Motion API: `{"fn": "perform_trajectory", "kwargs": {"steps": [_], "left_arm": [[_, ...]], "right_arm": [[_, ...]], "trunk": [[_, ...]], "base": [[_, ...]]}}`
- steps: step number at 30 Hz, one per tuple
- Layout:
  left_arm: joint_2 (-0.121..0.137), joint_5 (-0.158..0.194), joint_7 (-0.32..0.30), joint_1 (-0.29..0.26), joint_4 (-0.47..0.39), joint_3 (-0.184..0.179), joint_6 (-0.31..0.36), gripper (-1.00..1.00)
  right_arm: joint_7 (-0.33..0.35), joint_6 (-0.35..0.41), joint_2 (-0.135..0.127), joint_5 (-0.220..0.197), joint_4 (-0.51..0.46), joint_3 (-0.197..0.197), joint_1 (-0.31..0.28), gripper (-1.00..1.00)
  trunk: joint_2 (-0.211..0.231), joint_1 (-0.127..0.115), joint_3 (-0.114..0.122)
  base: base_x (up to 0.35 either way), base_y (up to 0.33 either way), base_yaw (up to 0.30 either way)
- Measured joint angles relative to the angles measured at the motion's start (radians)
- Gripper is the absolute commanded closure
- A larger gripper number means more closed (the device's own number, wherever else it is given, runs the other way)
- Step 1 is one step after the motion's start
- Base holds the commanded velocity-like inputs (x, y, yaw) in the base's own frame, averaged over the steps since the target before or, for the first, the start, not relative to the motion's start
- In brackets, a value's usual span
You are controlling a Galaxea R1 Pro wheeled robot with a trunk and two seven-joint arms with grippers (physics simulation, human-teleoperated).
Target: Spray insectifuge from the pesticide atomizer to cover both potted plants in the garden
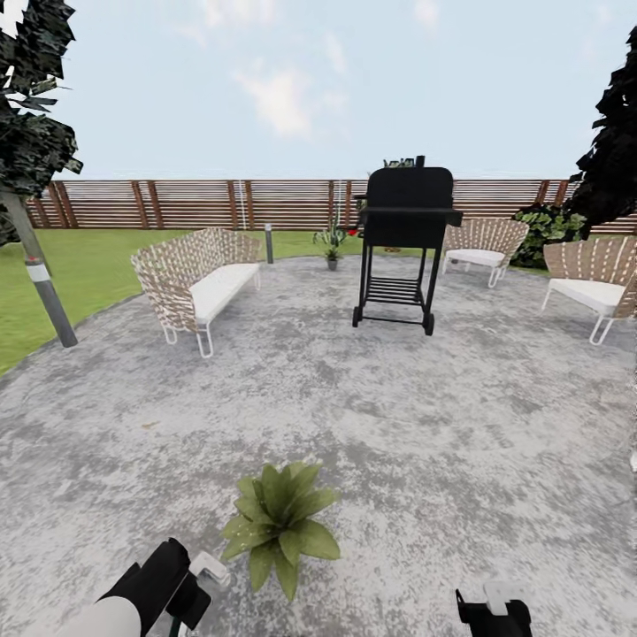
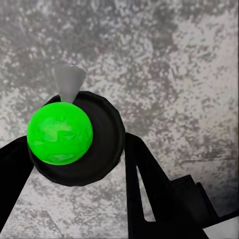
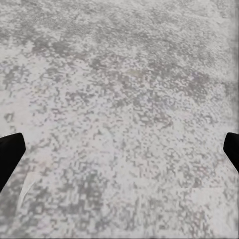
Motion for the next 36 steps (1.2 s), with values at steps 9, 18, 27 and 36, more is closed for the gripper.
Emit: {"fn": "perform_trajectory", "kwargs": {"steps": [9,18,27,36], "left_arm": [[0.002,-0.002,0.001,0.0,-0.002,0.006,0.002,1.0],[-0.001,0.025,0.002,0.0,-0.003,0.006,0.002,1.0],[0.003,0.034,0.001,0.0,-0.002,0.004,0.002,1.0],[-0.001,0.032,0.0,0.0,-0.002,0.004,0.001,1.0]], "right_arm": [[0.0,0.0,0.002,0.0,0.0,0.0,0.0,-1.0],[0.0,0.0,0.002,0.0,0.0,0.0,0.0,-1.0],[0.0,0.0,0.001,0.0,0.0,0.0,0.0,-1.0],[0.0,0.0,0.002,0.0,0.0,0.001,0.0,-1.0]], "trunk": [[0.0,0.0,0.0],[0.0,0.0,0.0],[0.0,0.0,0.0],[0.0,0.0,0.0]], "base": [[-0.206,-0.213,0.256],[0.036,-0.183,0.217],[0.009,-0.012,0.082],[0.196,-0.164,0.147]]}}
